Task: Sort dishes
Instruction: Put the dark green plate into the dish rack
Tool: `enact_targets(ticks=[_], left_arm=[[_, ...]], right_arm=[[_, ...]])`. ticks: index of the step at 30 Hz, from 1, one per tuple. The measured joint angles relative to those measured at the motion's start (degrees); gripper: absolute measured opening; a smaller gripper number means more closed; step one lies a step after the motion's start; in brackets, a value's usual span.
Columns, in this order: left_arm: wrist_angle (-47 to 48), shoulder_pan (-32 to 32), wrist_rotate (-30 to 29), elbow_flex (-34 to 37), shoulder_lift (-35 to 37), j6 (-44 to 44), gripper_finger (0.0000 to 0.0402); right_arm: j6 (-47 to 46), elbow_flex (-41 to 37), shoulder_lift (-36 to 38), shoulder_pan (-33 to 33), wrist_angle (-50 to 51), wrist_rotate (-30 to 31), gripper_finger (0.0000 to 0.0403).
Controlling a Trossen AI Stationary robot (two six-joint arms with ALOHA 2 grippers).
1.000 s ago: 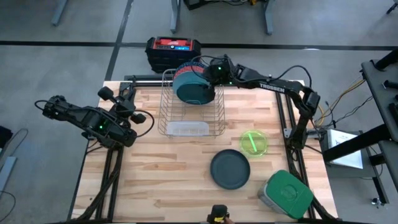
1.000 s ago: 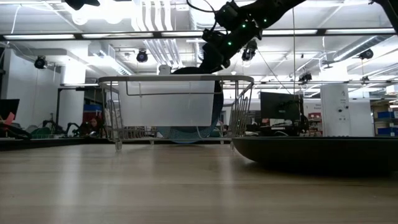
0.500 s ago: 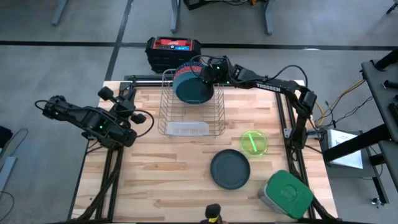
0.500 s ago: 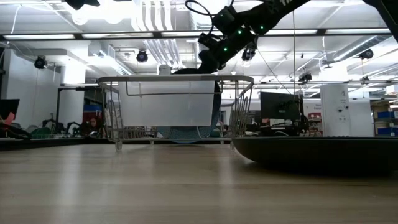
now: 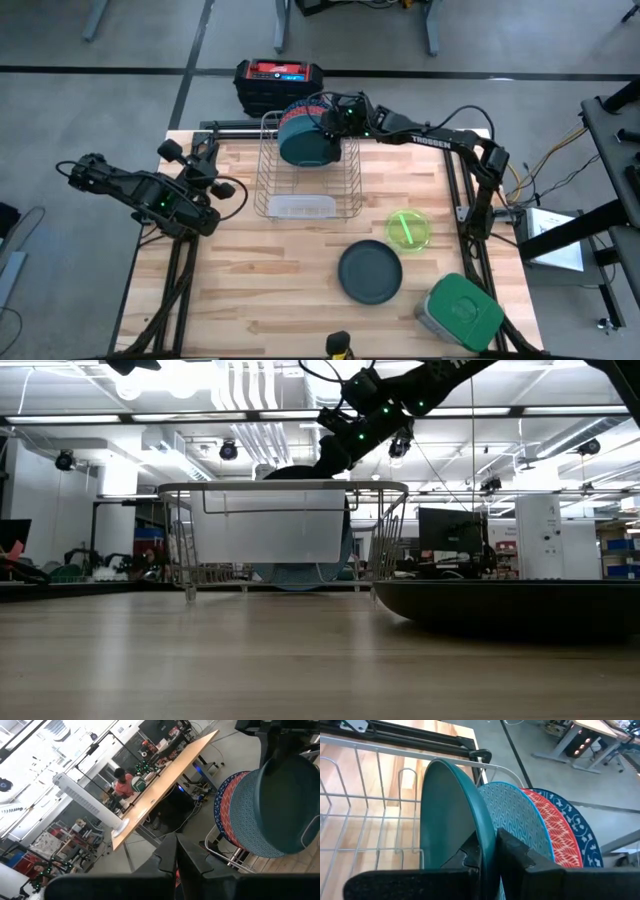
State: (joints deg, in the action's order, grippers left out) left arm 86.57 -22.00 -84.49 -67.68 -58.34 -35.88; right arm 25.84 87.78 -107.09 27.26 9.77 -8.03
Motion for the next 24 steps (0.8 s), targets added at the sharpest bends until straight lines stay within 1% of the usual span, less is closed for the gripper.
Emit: enact_targets(ticks=[3,6,11,17,24], left_arm=[[-0.01,-0.02,0.01,0.00,-0.03,-0.17,0.0000],[0.01,-0.02,0.01,0.00,-0.01,-0.19,0.0000],[0.01,-0.02,0.01,0.00,-0.01,-0.19,0.0000],[0.02,-0.01,0.01,0.00,-0.01,-0.19,0.0000],[0.02,-0.01,0.01,0.00,0.01,-0.19,0.0000]], right_arm=[[-2.23,-0.37,0.00,-0.04,0.08,-0.02,0.0035],[-4.21,-0.54,0.00,-0.10,0.65,0.23,0.0055],[-5.46,-0.41,0.00,-0.30,1.26,-0.44,0.0120],[-5.07,1.28,0.20,-0.19,1.14,0.93,0.0202],[-3.86,3.03,0.52,-0.21,3.35,1.33,0.0268]])
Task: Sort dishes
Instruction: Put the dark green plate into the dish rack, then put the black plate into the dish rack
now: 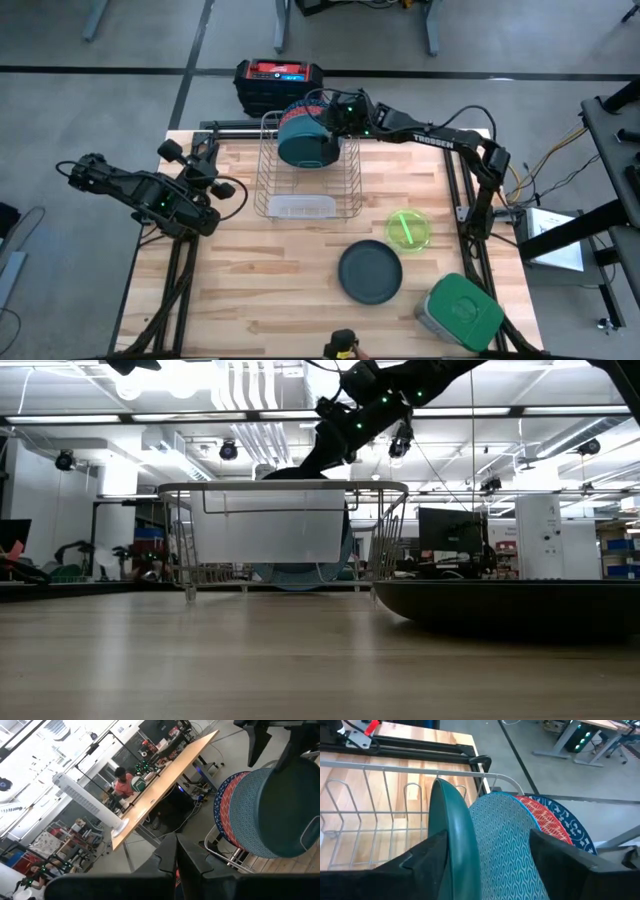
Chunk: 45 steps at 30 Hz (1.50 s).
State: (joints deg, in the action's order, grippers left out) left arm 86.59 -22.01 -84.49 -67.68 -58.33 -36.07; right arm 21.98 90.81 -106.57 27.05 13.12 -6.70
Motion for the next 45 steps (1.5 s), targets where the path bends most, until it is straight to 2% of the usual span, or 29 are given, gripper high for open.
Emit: enact_targets(ticks=[5,11,23,29,33,38,42,45], left_arm=[[0.01,-0.01,0.01,0.00,0.00,0.00,0.0000],[0.00,-0.01,0.02,0.00,0.00,0.00,0.0000],[0.02,-0.01,2.55,0.00,-0.02,-0.02,0.0000],[0.02,0.01,3.06,0.00,-0.02,-0.02,0.0000],[0.02,-0.01,3.55,0.00,-0.07,-0.02,0.0000],[-0.03,0.01,7.80,1.58,-0.09,0.01,0.0000],[-1.18,-0.01,14.41,2.92,-0.17,2.22,0.0000],[-3.55,-0.08,19.15,3.02,-0.20,5.26,0.0000]], right_arm=[[0.24,-0.03,0.00,0.02,2.51,0.16,0.0294],[-0.92,-0.65,-0.06,-0.07,6.89,0.20,0.0302],[-1.03,-1.19,0.27,-0.15,10.88,0.01,0.0277],[-0.90,-1.06,2.65,-0.15,11.14,0.70,0.0266],[-0.96,-1.06,4.99,-0.15,15.28,0.81,0.0255],[-3.83,-2.85,9.84,-0.18,21.72,0.79,0.0234],[-7.60,-5.56,14.39,-1.05,30.39,0.37,0.0217],[-8.75,-9.07,18.72,-2.47,34.90,-2.78,0.0208]])
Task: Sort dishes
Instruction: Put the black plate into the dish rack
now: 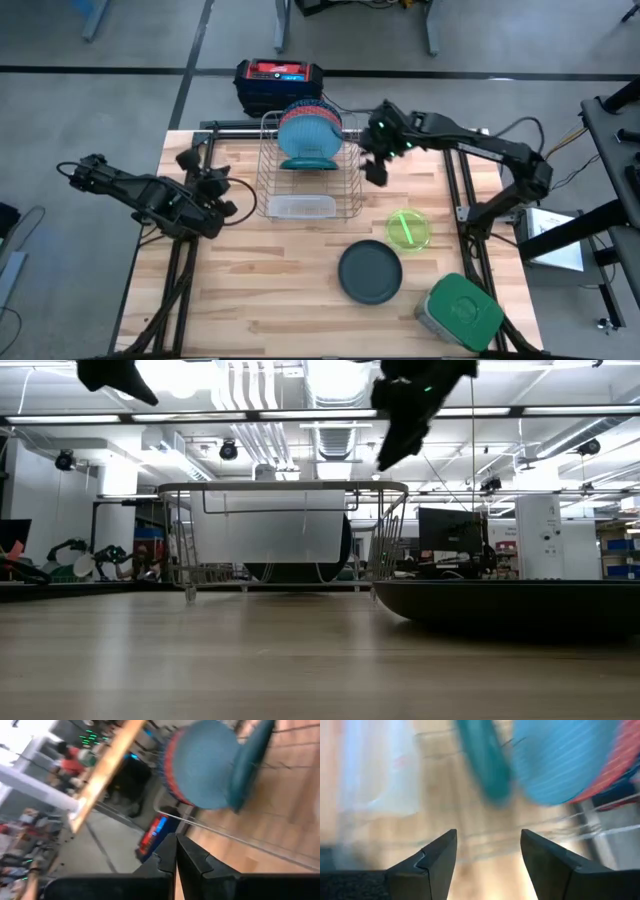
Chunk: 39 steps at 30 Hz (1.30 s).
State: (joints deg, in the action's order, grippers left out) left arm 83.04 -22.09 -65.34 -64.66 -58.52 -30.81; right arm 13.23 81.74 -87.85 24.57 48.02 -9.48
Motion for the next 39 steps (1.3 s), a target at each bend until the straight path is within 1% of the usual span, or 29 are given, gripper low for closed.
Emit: enact_targets(ticks=[2,6,10,12,14,16,20,24,26,28,32,39], left_arm=[[-2.90,0.01,3.52,0.00,0.00,3.42,0.0000],[-9.29,-0.04,12.46,0.00,0.00,10.69,0.0000],[-15.76,-0.25,19.71,0.00,0.00,15.17,0.0000],[-20.00,-0.45,24.48,0.00,-0.30,18.11,0.0000],[-25.14,-0.90,28.88,0.00,-1.26,21.98,0.0000],[-29.77,-1.60,31.35,0.00,-3.02,26.44,0.0000],[-34.64,-3.49,31.89,0.00,-7.88,31.23,0.0000],[-35.57,-5.23,30.54,-0.05,-12.81,30.01,0.0000],[-35.47,-6.16,29.31,-0.49,-14.77,28.72,0.0000],[-35.55,-7.26,28.77,-1.16,-16.33,28.23,0.0000],[-35.53,-9.62,28.39,-3.20,-18.15,27.69,0.0000],[-35.49,-13.84,28.24,-5.95,-17.86,25.19,0.0000]], right_arm=[[-2.72,-3.41,2.61,-1.50,0.00,-2.33,0.0205],[-9.16,-10.39,7.54,-5.63,-0.39,-2.53,0.0204],[-17.07,-15.85,11.08,-9.96,-2.12,-1.16,0.0204],[-20.10,-17.66,12.42,-12.13,-2.12,-0.33,0.0204],[-22.28,-19.55,13.51,-14.27,-2.25,0.37,0.0204],[-23.23,-21.43,13.72,-16.65,-1.95,0.53,0.0204],[-22.73,-24.98,12.95,-21.99,-2.53,0.57,0.0204],[-23.26,-28.06,10.49,-26.62,-5.41,0.76,0.0206],[-23.98,-28.55,9.27,-28.62,-7.25,2.74,0.0206],[-24.14,-28.66,7.68,-30.23,-7.05,5.84,0.0206],[-25.53,-27.96,4.66,-31.93,-7.84,9.83,0.0204],[-24.95,-27.63,-2.07,-31.97,-13.52,10.08,0.0206]])
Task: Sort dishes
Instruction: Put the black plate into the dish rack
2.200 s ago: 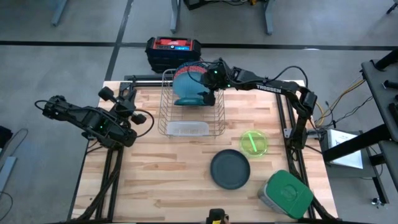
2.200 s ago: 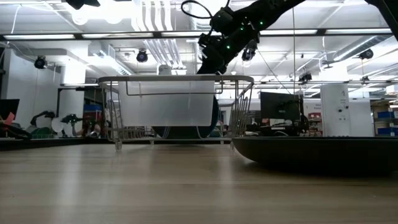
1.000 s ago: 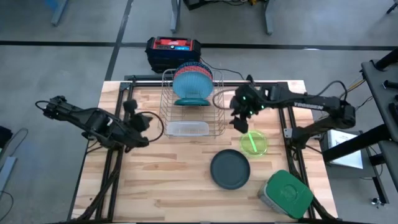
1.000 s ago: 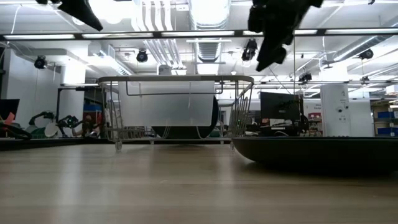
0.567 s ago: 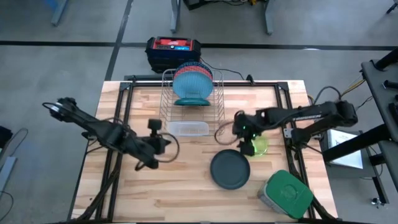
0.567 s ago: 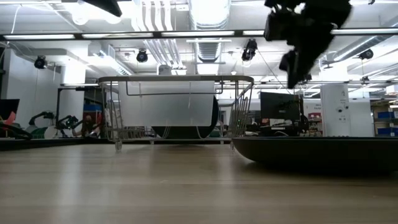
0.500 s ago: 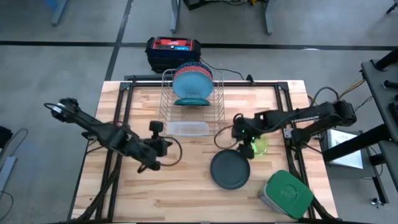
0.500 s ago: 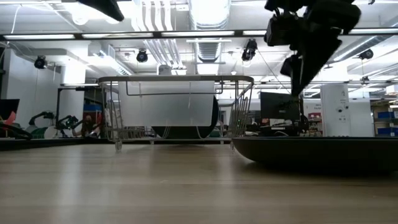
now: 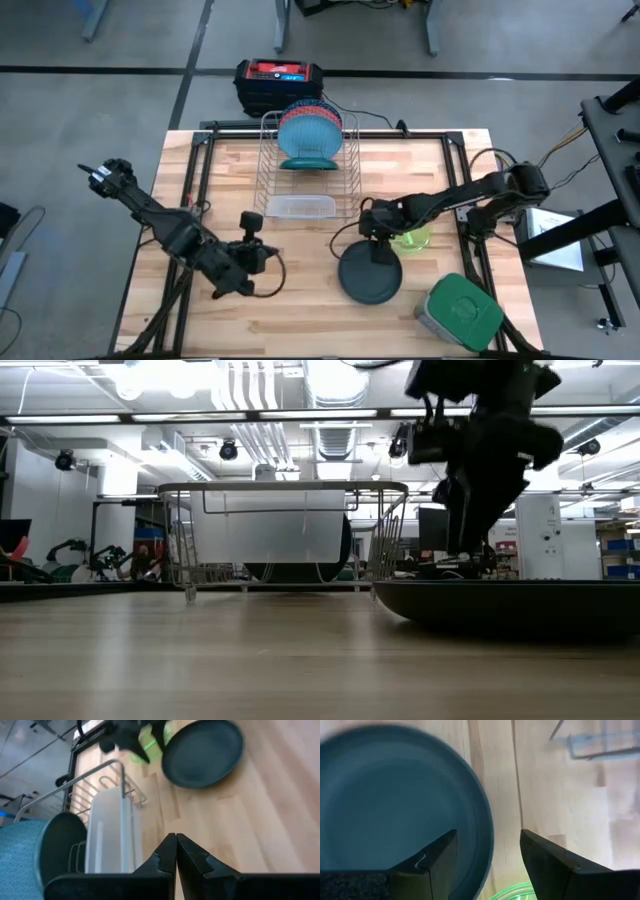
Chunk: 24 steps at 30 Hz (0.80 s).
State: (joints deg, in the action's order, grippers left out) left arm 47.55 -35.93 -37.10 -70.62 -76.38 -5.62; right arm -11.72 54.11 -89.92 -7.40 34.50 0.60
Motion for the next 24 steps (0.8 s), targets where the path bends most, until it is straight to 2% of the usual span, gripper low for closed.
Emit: enact_targets(ticks=[14,19,24], left_arm=[[0.49,-6.37,-5.98,0.06,0.50,-3.87,0.0000],[0.55,-6.66,-6.05,0.25,0.50,-4.16,0.0000],[0.63,-6.66,-6.07,0.25,0.50,-4.54,0.0000]], right_arm=[[1.80,0.07,-9.59,0.00,-1.95,-0.19,0.0189],[2.64,0.15,-10.31,0.00,-3.98,-0.60,0.0155],[3.20,0.10,-9.90,0.00,-4.11,-0.53,0.0095]])
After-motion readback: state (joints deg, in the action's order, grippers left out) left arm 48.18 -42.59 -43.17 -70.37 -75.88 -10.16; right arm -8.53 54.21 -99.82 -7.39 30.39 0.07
